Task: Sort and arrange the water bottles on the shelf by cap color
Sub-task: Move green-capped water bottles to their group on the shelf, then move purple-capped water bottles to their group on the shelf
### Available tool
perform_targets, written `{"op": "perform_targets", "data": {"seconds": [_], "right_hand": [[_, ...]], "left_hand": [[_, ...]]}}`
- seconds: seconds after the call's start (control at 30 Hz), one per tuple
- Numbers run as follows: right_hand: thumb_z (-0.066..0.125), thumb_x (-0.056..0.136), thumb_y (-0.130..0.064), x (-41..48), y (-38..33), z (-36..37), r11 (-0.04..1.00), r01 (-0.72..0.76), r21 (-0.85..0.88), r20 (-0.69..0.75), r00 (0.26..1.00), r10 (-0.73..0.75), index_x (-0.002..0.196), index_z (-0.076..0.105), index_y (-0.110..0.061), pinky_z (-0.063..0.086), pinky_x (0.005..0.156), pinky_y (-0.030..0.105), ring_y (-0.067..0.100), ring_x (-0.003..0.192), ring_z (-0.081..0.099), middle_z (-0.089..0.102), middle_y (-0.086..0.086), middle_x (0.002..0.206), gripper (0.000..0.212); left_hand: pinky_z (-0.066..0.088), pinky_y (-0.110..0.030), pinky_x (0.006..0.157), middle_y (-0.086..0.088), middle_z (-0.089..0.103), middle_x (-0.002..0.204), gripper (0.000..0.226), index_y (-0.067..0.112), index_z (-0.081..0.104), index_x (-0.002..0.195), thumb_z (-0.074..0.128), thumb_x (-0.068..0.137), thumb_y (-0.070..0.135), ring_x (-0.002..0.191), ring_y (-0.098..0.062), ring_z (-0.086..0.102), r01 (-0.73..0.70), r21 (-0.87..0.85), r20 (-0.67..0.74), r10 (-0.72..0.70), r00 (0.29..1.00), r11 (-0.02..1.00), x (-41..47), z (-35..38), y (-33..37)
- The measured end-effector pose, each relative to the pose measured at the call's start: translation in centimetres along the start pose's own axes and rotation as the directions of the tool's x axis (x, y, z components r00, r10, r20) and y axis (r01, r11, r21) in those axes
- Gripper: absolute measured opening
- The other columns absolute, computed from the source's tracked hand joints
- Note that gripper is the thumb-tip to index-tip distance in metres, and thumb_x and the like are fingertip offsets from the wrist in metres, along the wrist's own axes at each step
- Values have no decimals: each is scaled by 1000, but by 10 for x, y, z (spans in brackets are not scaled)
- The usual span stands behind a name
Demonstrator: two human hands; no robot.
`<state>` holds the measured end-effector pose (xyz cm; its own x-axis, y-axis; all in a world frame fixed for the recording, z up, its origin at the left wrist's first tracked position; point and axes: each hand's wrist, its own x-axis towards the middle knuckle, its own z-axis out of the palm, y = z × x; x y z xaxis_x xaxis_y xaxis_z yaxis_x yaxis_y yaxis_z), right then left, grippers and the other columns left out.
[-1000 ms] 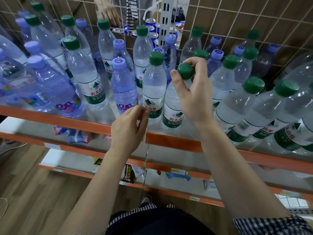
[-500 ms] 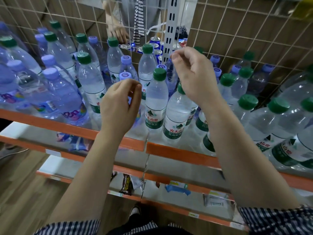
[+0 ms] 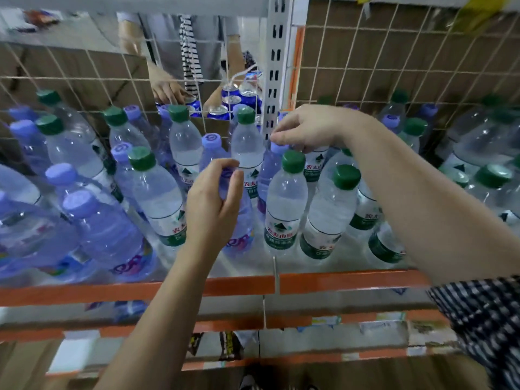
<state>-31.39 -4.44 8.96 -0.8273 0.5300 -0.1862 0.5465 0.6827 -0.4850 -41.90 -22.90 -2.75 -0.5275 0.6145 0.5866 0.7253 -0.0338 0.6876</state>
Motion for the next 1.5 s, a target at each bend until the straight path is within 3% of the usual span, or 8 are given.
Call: {"op": "perform_targets", "data": {"seconds": [0.2,0.37,0.57,0.7,0.83,0.97,1.13,1.5], "right_hand": [[68,87,-44,9,6,10,1000,0,-9,26,1000,1,103,70,-24,44,55,15,10,77,60,68,-6,92,25],[61,92,-42,9,5,12,970,56,-236,-39,997,-67,98,69,-13,42,65,28,20,81,59,65,2,87,31],[55,96,-45,-3,3,-5,976,56,-208,-251,962,-108,98,64,-3,37,61,31,25,75,56,63,14,86,43],[54,96,-48,-19,4,-26,987,159,13,-489,862,-132,98,63,-5,38,60,29,11,63,47,54,0,73,44],[53,97,-47,-29,-10,-38,934,323,155,-688,713,-133,99,61,-3,40,60,22,-2,57,47,56,-5,70,45],[51,101,-31,-41,-27,-50,749,554,364,-774,628,-88,89,54,-6,52,80,49,32,79,62,64,19,85,28],[42,104,-27,-73,-47,-74,682,700,214,-883,437,-171,81,50,-19,51,65,26,24,69,67,68,14,77,25],[40,105,-22,-109,-91,-24,525,750,403,-753,598,-276,76,45,-13,51,59,24,21,65,64,57,22,72,31]], "left_hand": [[44,-15,73,7,66,92,25,18,59,107,48,98,40,84,-1,61,79,-192,50,-71,996,978,-3,5,-16],[38,-13,62,0,62,80,42,10,60,91,43,96,49,70,-8,55,93,-262,46,-84,995,960,-4,11,-19],[39,-19,61,2,60,76,42,12,59,87,41,94,49,67,-4,51,111,-281,-19,-121,992,953,8,11,-13],[39,-14,62,6,64,76,23,33,56,82,42,96,45,67,0,55,35,-247,-94,-60,994,968,33,4,7],[41,-23,64,9,57,67,36,18,54,77,45,95,48,64,-4,51,-49,-259,-148,11,989,965,64,-4,35],[40,-24,59,13,54,60,33,24,56,74,48,94,48,58,1,45,-138,-265,-199,86,976,954,88,-15,68],[41,-27,62,19,61,61,27,35,53,70,50,95,45,59,1,52,-198,-294,-221,135,966,935,101,-36,104],[50,-57,70,-21,62,71,44,12,60,75,52,92,51,71,-42,59,-105,-339,-232,25,972,935,49,-71,101]]}}
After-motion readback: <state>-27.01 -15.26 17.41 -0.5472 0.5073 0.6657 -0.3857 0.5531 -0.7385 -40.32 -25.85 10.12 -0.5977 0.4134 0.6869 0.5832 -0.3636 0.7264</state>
